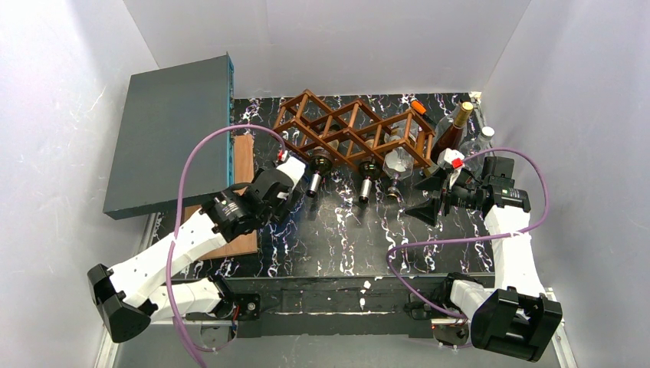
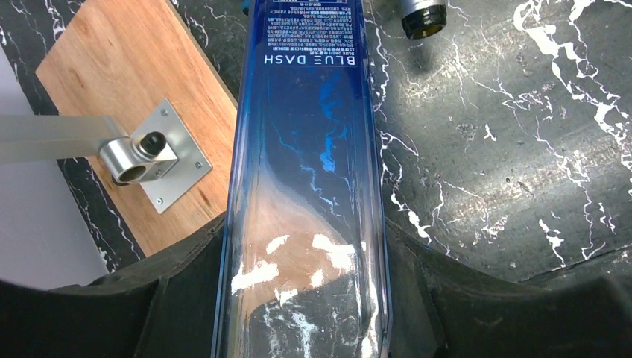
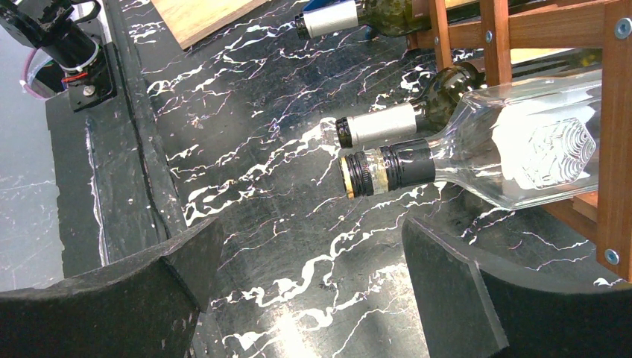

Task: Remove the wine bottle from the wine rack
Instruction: Pick up the wine bottle from the wine rack.

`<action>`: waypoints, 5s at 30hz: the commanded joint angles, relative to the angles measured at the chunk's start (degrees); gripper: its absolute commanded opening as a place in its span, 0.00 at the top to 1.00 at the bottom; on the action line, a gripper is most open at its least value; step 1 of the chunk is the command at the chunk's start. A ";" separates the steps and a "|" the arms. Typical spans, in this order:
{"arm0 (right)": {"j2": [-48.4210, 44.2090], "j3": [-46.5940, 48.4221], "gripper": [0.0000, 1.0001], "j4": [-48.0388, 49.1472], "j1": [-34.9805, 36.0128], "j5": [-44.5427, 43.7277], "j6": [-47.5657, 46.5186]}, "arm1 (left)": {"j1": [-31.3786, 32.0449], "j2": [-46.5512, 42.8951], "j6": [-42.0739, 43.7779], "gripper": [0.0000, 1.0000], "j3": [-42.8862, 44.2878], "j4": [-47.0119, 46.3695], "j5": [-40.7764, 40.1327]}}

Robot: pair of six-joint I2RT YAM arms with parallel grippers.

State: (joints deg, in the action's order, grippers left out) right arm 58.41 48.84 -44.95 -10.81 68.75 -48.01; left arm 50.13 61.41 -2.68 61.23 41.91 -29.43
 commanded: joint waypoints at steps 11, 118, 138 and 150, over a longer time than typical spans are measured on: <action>-0.93 -1.20 0.02 0.61 -0.18 1.17 -0.16 | 0.48 -4.52 -7.44 1.00 5.18 4.56 1.93; 11.93 -4.79 0.18 37.98 52.73 -21.42 0.22 | -4.41 18.56 -53.35 1.00 13.98 -2.33 53.43; 13.14 -4.04 0.91 32.99 50.88 -12.92 -2.04 | -7.96 6.24 -53.06 0.02 1.78 -14.22 54.47; 13.06 -3.66 0.93 32.64 48.34 -10.20 -0.14 | -9.00 -5.32 -46.71 0.02 -8.47 -26.84 47.06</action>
State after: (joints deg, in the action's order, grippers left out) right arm 71.64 44.01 -12.32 38.41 54.17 -49.82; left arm 41.65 60.73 -52.95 56.53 22.59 20.67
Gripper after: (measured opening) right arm 0.716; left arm 0.982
